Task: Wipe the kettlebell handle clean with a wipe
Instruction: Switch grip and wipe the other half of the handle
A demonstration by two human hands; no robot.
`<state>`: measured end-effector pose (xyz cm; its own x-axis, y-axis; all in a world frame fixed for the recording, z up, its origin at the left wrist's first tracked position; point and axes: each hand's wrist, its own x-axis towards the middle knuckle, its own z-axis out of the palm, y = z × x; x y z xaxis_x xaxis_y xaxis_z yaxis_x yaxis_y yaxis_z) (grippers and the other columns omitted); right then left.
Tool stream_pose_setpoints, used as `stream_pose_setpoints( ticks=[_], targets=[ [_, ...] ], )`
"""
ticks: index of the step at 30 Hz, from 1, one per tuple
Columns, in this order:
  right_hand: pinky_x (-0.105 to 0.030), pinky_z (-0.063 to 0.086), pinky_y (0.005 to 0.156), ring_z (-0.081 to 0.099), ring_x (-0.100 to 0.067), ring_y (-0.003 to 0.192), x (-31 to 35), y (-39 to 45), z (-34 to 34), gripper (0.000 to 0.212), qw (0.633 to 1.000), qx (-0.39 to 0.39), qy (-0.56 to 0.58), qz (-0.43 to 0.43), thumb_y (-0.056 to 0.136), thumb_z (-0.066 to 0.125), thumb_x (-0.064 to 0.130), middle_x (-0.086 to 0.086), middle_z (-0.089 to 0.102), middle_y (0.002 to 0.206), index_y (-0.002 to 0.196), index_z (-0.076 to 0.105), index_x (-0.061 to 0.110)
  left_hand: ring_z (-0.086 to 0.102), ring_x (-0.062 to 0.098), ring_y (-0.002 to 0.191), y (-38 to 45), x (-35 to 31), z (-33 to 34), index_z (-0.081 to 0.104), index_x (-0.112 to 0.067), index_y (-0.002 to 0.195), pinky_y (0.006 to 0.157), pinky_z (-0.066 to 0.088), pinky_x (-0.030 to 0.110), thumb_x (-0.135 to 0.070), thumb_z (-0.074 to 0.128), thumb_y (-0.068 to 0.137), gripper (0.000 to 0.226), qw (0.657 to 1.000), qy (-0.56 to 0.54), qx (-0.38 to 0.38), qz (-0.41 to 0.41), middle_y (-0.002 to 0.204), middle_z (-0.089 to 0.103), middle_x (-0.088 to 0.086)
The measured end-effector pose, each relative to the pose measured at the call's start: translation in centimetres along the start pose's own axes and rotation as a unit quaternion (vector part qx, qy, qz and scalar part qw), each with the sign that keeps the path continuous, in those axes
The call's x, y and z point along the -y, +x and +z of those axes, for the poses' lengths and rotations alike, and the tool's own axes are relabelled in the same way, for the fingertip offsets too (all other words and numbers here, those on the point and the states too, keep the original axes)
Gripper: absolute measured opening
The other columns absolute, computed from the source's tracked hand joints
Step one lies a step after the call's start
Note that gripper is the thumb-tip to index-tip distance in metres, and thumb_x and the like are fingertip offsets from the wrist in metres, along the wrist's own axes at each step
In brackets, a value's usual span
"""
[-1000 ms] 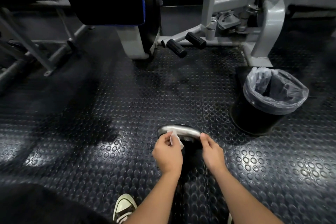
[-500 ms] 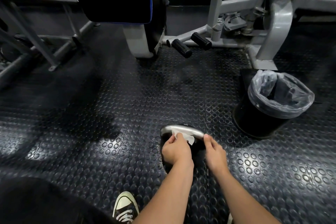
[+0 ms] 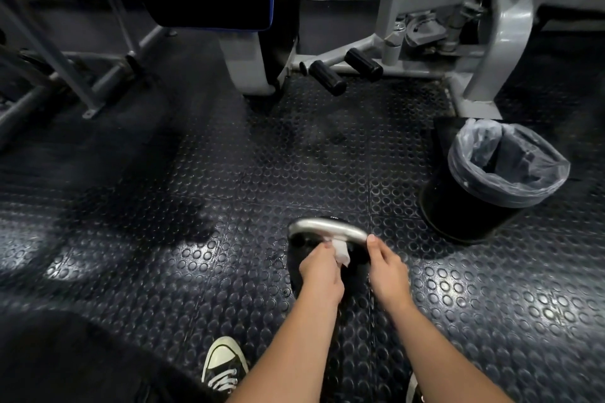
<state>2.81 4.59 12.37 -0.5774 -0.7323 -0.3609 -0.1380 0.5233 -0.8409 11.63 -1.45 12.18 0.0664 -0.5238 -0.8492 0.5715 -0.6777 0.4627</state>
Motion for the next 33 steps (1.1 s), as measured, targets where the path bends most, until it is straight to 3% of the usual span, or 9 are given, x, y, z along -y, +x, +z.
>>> stream_pose_setpoints(
  ticks=[2, 5, 10, 12, 17, 22, 27, 29, 33],
  targets=[
    [-0.028, 0.038, 0.093, 0.054, -0.014, 0.104, 0.0, -0.1, 0.1, 0.046, 1.0, 0.001, 0.0, -0.002, 0.099, 0.039, 0.053, 0.007, 0.062, 0.107, 0.132, 0.059, 0.028, 0.069, 0.034, 0.121, 0.1, 0.7, -0.4, 0.065, 0.005, 0.138, 0.111, 0.053, 0.038, 0.004, 0.058, 0.107, 0.031, 1.0, -0.005, 0.007, 0.0, 0.12, 0.071, 0.02],
    [-0.033, 0.039, 0.102, 0.056, -0.02, 0.117, -0.2, 0.0, 0.0, 0.049, 1.0, -0.001, -0.004, 0.003, 0.098, 0.039, 0.056, 0.001, 0.065, 0.121, 0.134, 0.058, 0.028, 0.066, 0.027, 0.111, 0.4, 0.6, -0.3, 0.067, 0.003, 0.137, 0.103, 0.05, 0.031, 0.0, 0.062, 0.107, 0.031, 0.998, -0.038, -0.036, 0.037, 0.127, 0.07, 0.018],
    [-0.027, 0.034, 0.097, 0.052, -0.016, 0.118, 0.1, -0.1, 0.1, 0.048, 1.0, 0.001, 0.005, 0.007, 0.099, 0.04, 0.054, 0.0, 0.062, 0.129, 0.134, 0.058, 0.028, 0.068, 0.023, 0.107, 0.1, 0.8, -0.7, 0.076, -0.007, 0.113, 0.103, 0.054, 0.033, -0.002, 0.07, 0.102, 0.014, 0.996, -0.038, -0.05, 0.069, 0.107, 0.074, 0.006],
    [-0.028, 0.034, 0.097, 0.052, -0.018, 0.121, 0.1, -0.1, 0.0, 0.048, 1.0, 0.003, 0.006, 0.007, 0.099, 0.04, 0.054, 0.0, 0.062, 0.13, 0.134, 0.058, 0.027, 0.069, 0.022, 0.105, -0.1, 0.8, -0.8, 0.074, -0.013, 0.099, 0.098, 0.054, 0.032, 0.001, 0.068, 0.102, 0.016, 0.996, -0.04, -0.049, 0.056, 0.112, 0.074, 0.009],
    [-0.028, 0.034, 0.095, 0.049, -0.011, 0.107, 0.3, -0.3, 0.0, 0.048, 1.0, 0.003, 0.008, 0.007, 0.099, 0.039, 0.055, -0.001, 0.063, 0.127, 0.133, 0.058, 0.027, 0.067, 0.018, 0.089, -0.5, -0.5, -0.7, 0.068, 0.0, 0.132, 0.076, 0.053, 0.023, -0.002, 0.061, 0.108, 0.026, 0.996, -0.074, -0.034, 0.037, 0.099, 0.069, 0.008],
    [-0.033, 0.036, 0.103, 0.052, -0.019, 0.123, -0.1, 0.0, 0.0, 0.051, 1.0, 0.003, -0.001, 0.01, 0.097, 0.039, 0.058, 0.0, 0.062, 0.13, 0.134, 0.058, 0.028, 0.056, 0.014, 0.074, -0.3, -1.3, -1.1, 0.061, 0.013, 0.137, 0.052, 0.05, 0.016, 0.005, 0.051, 0.11, 0.03, 1.0, -0.017, 0.021, -0.008, 0.095, 0.064, 0.012],
    [-0.029, 0.036, 0.094, 0.05, -0.012, 0.104, 0.1, -0.1, 0.0, 0.049, 1.0, -0.003, -0.017, 0.004, 0.099, 0.038, 0.055, -0.002, 0.065, 0.125, 0.134, 0.058, 0.027, 0.058, 0.015, 0.078, -0.3, -1.0, -1.1, 0.059, 0.012, 0.141, 0.061, 0.05, 0.02, 0.009, 0.047, 0.11, 0.034, 0.999, 0.001, 0.05, -0.009, 0.097, 0.065, 0.011],
    [-0.031, 0.038, 0.098, 0.054, -0.018, 0.112, 0.0, 0.0, 0.0, 0.051, 1.0, -0.003, -0.021, 0.006, 0.099, 0.038, 0.055, -0.003, 0.064, 0.126, 0.135, 0.058, 0.026, 0.06, 0.014, 0.082, 0.5, -1.2, -0.8, 0.06, 0.008, 0.141, 0.065, 0.051, 0.022, 0.008, 0.048, 0.11, 0.033, 0.999, -0.034, 0.039, 0.0, 0.1, 0.065, 0.009],
    [-0.036, 0.039, 0.104, 0.055, -0.024, 0.119, -0.3, 0.3, 0.1, 0.055, 1.0, -0.002, -0.022, 0.015, 0.097, 0.037, 0.06, -0.004, 0.065, 0.125, 0.136, 0.056, 0.027, 0.058, 0.014, 0.076, 0.0, -1.4, -1.4, 0.065, 0.006, 0.129, 0.054, 0.051, 0.018, 0.005, 0.051, 0.11, 0.024, 0.998, -0.001, 0.055, -0.015, 0.098, 0.065, 0.012]
  ],
)
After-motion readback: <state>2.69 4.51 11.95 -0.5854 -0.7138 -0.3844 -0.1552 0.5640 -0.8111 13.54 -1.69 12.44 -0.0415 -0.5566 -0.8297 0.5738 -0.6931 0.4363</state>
